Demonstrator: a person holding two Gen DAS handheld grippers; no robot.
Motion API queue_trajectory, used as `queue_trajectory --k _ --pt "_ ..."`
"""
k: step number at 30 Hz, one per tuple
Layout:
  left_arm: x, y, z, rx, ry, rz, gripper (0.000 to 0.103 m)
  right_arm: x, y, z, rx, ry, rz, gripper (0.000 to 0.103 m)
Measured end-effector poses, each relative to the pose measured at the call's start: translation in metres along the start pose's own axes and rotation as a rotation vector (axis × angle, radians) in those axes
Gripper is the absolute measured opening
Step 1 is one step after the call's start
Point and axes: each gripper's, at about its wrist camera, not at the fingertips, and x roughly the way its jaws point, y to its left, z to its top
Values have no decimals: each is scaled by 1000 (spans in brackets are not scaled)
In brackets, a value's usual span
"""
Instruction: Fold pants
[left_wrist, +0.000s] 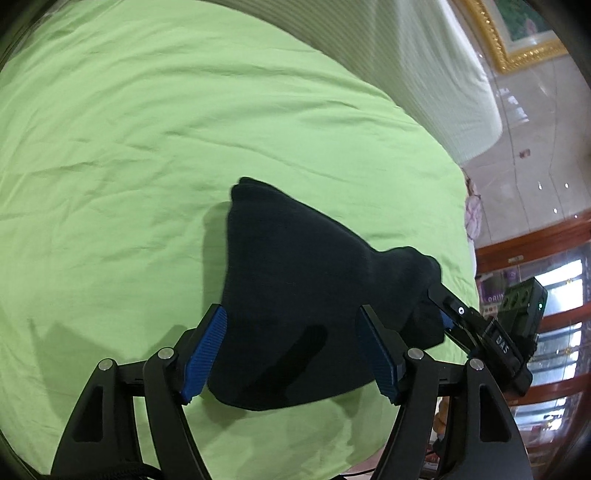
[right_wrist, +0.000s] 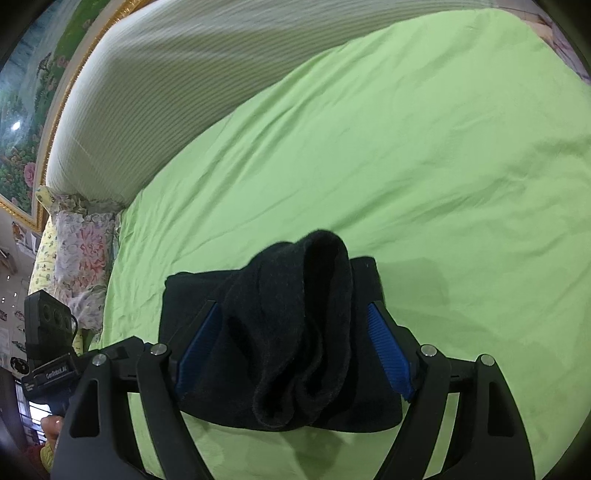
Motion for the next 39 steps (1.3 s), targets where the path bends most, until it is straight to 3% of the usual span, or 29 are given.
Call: queue_trajectory --k 8,18,25,33,39 --pt "23 8 9 -22 35 20 73 4 -18 -5 51 34 -11 79" --pt "40 12 9 -25 72 33 73 17 -44 -17 87 80 6 61" --pt "50 10 12 -24 88 56 73 20 -66 -21 146 93 70 60" --pt "66 16 14 -30 99 71 75 19 -66 -19 134 91 77 60" --pt "78 19 17 -14 133 28 60 19 -64 -21 134 85 91 60"
